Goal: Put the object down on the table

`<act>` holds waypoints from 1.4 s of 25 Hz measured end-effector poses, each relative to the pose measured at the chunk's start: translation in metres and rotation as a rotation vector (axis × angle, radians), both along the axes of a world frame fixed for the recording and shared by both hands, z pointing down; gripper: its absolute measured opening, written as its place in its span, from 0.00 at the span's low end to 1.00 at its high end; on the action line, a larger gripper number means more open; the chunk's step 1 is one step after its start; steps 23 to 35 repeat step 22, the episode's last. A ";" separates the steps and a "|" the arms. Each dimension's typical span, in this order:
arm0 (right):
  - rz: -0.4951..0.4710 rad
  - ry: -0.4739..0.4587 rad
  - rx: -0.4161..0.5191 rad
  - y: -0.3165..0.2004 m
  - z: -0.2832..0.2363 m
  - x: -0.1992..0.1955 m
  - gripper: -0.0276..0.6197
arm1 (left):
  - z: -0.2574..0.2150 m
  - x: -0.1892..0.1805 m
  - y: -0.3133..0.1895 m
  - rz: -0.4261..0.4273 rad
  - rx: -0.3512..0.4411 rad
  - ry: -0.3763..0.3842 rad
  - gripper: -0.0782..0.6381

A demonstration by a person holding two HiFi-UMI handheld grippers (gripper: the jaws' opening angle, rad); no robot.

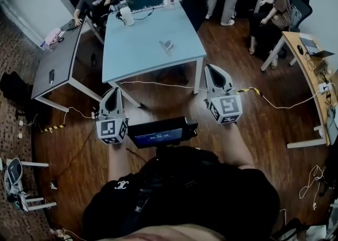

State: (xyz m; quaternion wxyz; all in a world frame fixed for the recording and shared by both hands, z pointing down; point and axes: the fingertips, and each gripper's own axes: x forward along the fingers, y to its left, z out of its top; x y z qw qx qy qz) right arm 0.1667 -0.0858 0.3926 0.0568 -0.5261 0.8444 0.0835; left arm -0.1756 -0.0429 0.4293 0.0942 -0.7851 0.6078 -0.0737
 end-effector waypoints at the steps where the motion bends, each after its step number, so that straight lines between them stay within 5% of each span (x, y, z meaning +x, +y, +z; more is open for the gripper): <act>1: -0.002 -0.002 -0.003 0.001 0.001 0.004 0.01 | -0.001 0.005 0.002 0.000 0.000 -0.004 0.12; 35: -0.055 0.031 0.038 0.003 -0.018 0.009 0.01 | -0.022 0.028 0.006 -0.010 0.042 -0.019 0.12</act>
